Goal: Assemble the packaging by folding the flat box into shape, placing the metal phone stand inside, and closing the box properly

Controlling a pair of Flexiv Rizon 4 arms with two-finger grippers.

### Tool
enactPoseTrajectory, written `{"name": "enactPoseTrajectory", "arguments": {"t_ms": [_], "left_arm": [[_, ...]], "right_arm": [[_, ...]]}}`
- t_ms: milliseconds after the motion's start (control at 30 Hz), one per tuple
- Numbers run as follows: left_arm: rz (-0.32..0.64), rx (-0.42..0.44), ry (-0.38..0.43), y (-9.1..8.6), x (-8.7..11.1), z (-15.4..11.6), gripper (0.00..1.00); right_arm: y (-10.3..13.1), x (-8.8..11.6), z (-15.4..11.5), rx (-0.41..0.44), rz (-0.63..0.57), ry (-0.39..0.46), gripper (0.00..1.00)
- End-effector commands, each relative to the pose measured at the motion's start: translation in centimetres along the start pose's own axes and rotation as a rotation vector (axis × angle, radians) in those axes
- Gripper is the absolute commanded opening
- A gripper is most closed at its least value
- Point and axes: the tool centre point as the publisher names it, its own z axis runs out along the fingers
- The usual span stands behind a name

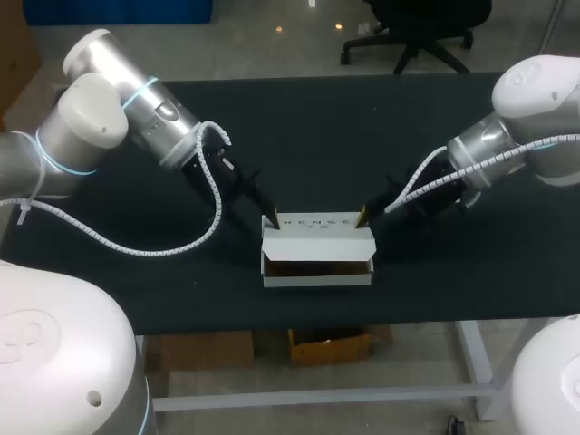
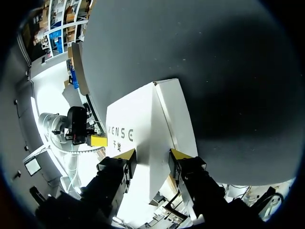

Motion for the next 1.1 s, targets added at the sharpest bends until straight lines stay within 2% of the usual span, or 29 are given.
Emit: {"name": "enactPoseTrajectory", "arguments": {"t_ms": [33,500,1100], "left_arm": [[0.002,0.005,-0.005,0.1,0.0,0.0,0.45],[0.049,0.086,-0.028,0.8,0.2,-1.0,0.46],[0.157,0.191,-0.051,2.8,1.8,-2.5,0.49]], "right_arm": [[0.3,-0.1,0.1,0.012,0.001,0.004,0.42],[0.3,-0.1,0.1,0.007,0.009,0.016,0.42],[0.5,0.0,0.1,-0.004,0.029,0.029,0.42]]}}
